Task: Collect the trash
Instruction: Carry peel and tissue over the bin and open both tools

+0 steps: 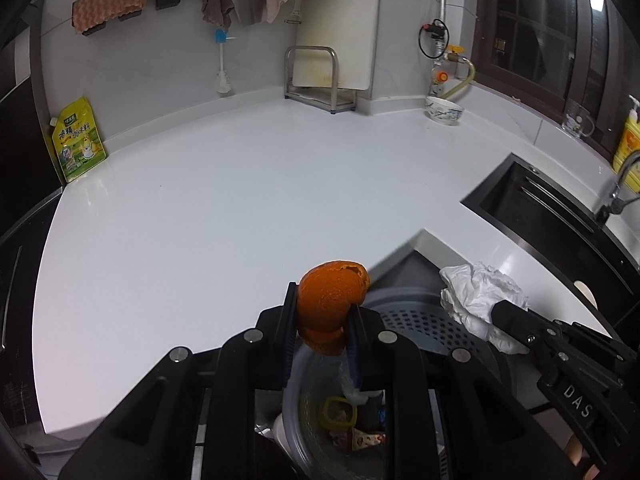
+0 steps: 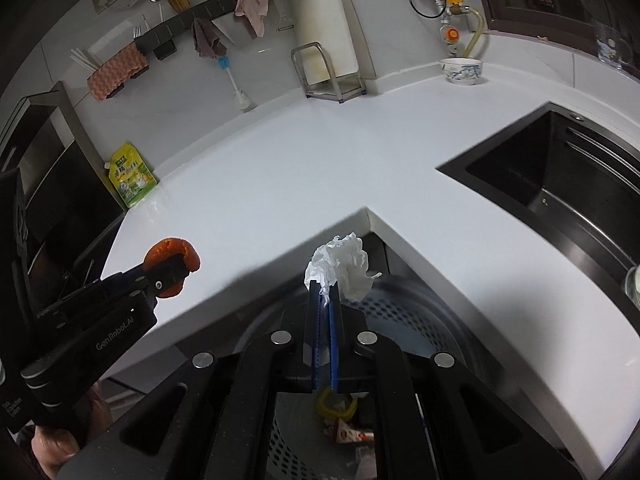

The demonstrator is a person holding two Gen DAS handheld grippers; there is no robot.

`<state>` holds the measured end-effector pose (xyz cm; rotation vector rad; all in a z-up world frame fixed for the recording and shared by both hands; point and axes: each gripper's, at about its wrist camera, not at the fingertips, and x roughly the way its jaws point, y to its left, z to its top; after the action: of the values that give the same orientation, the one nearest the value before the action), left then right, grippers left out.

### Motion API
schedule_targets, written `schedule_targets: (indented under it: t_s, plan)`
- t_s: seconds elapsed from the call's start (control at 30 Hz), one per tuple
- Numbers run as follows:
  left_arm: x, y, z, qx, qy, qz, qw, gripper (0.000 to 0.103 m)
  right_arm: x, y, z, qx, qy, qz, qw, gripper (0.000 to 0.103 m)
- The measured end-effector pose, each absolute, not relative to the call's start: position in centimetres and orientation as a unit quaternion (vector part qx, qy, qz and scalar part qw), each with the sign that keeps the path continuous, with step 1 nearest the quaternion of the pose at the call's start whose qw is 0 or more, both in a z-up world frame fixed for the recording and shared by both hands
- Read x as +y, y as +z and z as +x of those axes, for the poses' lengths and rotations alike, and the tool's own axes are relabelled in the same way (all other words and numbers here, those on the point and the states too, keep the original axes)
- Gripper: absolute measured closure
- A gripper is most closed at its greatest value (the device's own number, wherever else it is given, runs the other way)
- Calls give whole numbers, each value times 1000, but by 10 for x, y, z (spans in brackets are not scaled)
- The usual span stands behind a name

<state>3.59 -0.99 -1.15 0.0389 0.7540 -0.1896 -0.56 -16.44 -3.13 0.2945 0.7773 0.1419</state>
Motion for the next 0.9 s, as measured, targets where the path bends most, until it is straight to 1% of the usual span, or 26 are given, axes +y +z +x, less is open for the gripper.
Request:
schedule_targets:
  t_s: [0.4,0.8,0.9]
  plan:
    - [-16,-30,-6,379,-114,16,918,82,-175,-48,-62,386,54,153,908,99]
    - [-22,-42,-14,396,-117,27,910,82,-169,-61,-65,403,57,148,901,99]
    - [-21,-43,-14,399,-119,21,909,80,-168,-64,-64,410,55,147,899,99]
